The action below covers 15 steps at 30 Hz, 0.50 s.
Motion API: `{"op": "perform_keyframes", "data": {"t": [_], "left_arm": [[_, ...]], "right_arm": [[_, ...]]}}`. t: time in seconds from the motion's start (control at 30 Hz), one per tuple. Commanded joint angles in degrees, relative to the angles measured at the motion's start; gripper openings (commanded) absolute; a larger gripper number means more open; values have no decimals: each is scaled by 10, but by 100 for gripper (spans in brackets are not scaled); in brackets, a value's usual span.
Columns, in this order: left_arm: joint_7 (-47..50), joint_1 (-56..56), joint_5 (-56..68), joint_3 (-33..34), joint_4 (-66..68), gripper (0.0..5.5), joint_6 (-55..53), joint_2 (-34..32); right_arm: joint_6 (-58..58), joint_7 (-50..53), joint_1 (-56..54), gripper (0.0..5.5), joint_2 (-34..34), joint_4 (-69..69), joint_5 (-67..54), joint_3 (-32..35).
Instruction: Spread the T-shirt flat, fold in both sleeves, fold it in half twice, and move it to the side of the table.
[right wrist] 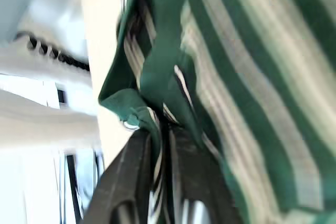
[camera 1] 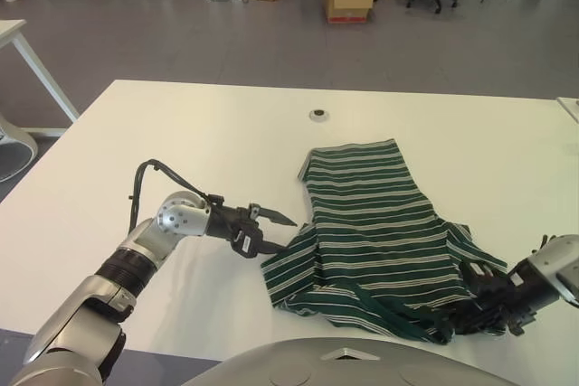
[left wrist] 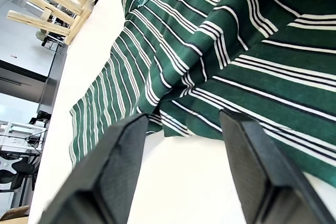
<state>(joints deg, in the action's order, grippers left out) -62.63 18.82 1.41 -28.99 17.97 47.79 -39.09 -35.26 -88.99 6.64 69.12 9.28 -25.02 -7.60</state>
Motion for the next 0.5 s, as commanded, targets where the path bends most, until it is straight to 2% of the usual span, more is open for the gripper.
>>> {"op": "perform_keyframes", "data": {"t": [0.03, 0.13, 0.23, 0.37, 0.5], "left_arm": [[-12, -10, -15, -12, 6, 251, -12, 8], [-14, -4, -54, -44, 58, 251, 1, 45], [-6, 3, -69, -47, 94, 251, 16, 58], [18, 16, -93, -48, 128, 251, 44, 78], [18, 41, -112, -58, 143, 251, 65, 79]], "right_arm": [[-94, 15, -131, 113, -29, -46, -76, 55], [-126, 56, -227, 113, -84, -86, -88, 54], [-109, 54, -202, 113, -85, -64, -71, 28], [-68, 170, -214, 113, -191, -100, -10, -13], [13, 221, -227, 113, -254, -197, 57, -46]]}}
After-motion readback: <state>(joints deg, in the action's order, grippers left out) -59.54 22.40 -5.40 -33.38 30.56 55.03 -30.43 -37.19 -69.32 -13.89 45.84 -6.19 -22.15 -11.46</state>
